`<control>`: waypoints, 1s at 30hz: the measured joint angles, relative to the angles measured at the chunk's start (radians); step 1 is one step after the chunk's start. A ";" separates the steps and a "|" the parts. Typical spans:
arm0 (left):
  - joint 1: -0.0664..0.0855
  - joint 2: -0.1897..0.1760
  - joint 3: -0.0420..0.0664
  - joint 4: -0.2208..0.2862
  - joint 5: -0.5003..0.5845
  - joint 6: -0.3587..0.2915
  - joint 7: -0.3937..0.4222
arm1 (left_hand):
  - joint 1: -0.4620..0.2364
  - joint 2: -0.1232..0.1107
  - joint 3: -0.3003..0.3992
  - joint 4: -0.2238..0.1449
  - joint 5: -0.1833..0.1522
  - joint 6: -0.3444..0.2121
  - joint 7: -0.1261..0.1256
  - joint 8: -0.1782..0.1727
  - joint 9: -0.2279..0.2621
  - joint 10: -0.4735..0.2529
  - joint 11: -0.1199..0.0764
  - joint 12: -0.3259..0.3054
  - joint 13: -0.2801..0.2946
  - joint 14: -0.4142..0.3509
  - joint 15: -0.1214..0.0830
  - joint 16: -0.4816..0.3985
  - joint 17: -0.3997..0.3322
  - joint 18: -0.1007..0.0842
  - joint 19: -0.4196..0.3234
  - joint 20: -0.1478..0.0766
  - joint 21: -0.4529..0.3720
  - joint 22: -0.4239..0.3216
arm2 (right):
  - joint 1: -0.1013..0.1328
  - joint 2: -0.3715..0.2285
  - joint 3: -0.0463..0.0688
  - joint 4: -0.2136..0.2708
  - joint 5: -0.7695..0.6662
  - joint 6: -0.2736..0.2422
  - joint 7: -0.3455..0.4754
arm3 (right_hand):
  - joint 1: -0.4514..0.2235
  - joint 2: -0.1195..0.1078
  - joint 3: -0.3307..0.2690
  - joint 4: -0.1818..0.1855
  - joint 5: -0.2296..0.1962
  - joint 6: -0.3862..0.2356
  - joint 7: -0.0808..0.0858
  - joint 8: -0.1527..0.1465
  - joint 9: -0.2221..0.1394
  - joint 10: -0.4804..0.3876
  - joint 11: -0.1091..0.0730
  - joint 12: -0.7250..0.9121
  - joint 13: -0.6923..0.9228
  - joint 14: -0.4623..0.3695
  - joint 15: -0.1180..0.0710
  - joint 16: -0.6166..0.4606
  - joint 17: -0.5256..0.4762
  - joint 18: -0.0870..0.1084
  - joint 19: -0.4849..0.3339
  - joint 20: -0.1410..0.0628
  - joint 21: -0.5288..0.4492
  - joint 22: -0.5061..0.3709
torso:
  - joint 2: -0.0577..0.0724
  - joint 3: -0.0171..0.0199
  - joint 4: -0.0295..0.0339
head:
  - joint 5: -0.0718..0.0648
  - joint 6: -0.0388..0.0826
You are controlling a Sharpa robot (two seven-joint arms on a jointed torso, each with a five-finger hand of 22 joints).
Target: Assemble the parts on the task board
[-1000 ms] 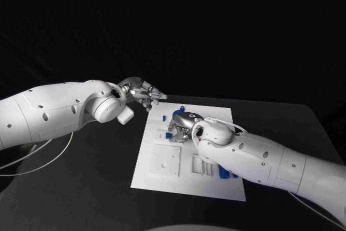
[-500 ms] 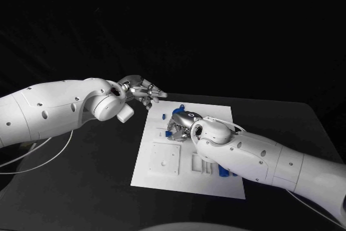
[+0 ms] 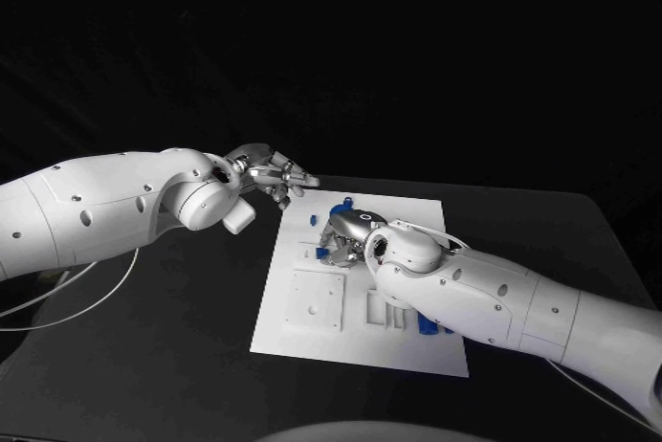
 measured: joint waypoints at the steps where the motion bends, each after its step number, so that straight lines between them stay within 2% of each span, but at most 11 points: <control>1: 0.000 0.000 0.000 0.000 0.000 0.000 0.000 | 0.000 0.000 0.000 0.000 0.000 0.000 0.000 0.000 0.000 0.002 0.002 0.000 0.000 0.000 0.000 -0.003 0.000 0.000 0.000 0.000 0.000 0.000 | 0.000 0.000 0.000 -0.001 0.000 -0.002 0.000 | -0.004 0.007 0.014 -0.008 0.000 0.011 -0.002 0.000 0.000 0.003 -0.002 0.000 0.000 0.000 0.000 0.000 0.000 0.000 0.000 0.000 0.000 0.000 | 0.000 0.0000 0.0000 | 0.000 0.000; 6: 0.000 0.000 -0.001 0.000 0.001 0.002 0.000 | 0.000 0.000 0.000 0.000 0.000 0.000 0.000 0.000 0.000 0.003 0.003 0.000 0.000 0.000 0.000 -0.011 0.000 0.000 -0.004 0.004 -0.010 0.000 | 0.000 0.000 -0.002 -0.002 -0.001 -0.011 0.001 | -0.014 0.025 0.053 -0.045 0.000 0.057 -0.015 0.007 0.010 0.001 -0.006 -0.005 0.000 0.000 0.000 0.000 -0.002 0.000 0.000 0.000 0.000 0.000 | -0.001 -0.0001 -0.0002 | -0.001 -0.002; 7: 0.000 0.000 -0.001 0.000 0.001 0.002 0.000 | 0.000 0.000 0.000 0.000 0.000 0.000 0.000 0.000 0.000 0.003 0.003 0.000 0.000 0.000 0.000 -0.011 0.000 0.000 -0.004 0.004 -0.010 0.000 | 0.000 0.000 -0.002 -0.002 -0.001 -0.012 0.001 | -0.018 0.029 0.057 -0.051 -0.002 0.068 -0.017 0.006 0.010 0.000 -0.011 -0.005 0.000 0.000 0.000 0.000 -0.003 0.000 0.000 0.000 0.000 0.000 | -0.001 -0.0001 -0.0003 | -0.001 -0.002; 10: 0.000 0.000 -0.001 -0.001 0.002 0.003 0.000 | 0.000 0.000 0.000 0.000 0.000 -0.004 0.004 0.000 0.000 0.003 0.003 0.000 0.000 0.000 0.000 -0.011 -0.001 0.000 -0.004 0.004 -0.014 0.000 | -0.001 0.000 -0.003 -0.003 -0.001 -0.018 0.001 | -0.027 0.037 0.054 -0.066 -0.023 0.078 -0.022 0.006 0.013 0.001 -0.013 -0.005 0.000 0.000 0.000 0.000 -0.003 -0.001 0.000 0.000 0.000 0.000 | -0.001 -0.0002 -0.0005 | -0.002 -0.003; 17: 0.000 -0.001 -0.002 -0.001 0.003 0.007 0.000 | 0.000 0.000 0.000 0.000 0.000 -0.004 0.004 0.000 0.000 0.003 0.003 0.000 0.000 0.000 0.000 -0.011 -0.001 0.000 -0.001 0.006 -0.014 0.000 | -0.002 0.000 -0.004 -0.007 0.000 -0.032 -0.004 | -0.030 0.041 0.051 -0.069 -0.050 0.083 -0.024 0.005 0.021 0.001 -0.013 -0.005 0.000 0.000 0.000 0.000 -0.005 0.000 0.000 0.000 0.000 0.000 | -0.001 -0.0004 -0.0005 | -0.004 -0.002; 30: 0.000 -0.007 -0.003 -0.002 0.001 0.025 -0.001 | 0.000 0.000 0.000 0.000 0.000 -0.007 0.000 0.003 0.001 0.003 0.003 0.000 0.000 0.007 0.007 0.006 0.018 0.000 0.004 0.004 -0.017 0.001 | -0.006 -0.020 -0.006 0.007 0.003 -0.068 -0.016 | -0.034 0.044 0.032 -0.050 -0.058 0.083 -0.024 0.005 0.020 0.004 -0.017 -0.008 0.000 0.000 0.000 0.000 -0.005 0.000 0.000 0.000 0.000 0.000 | -0.002 0.0003 0.0000 | -0.003 0.005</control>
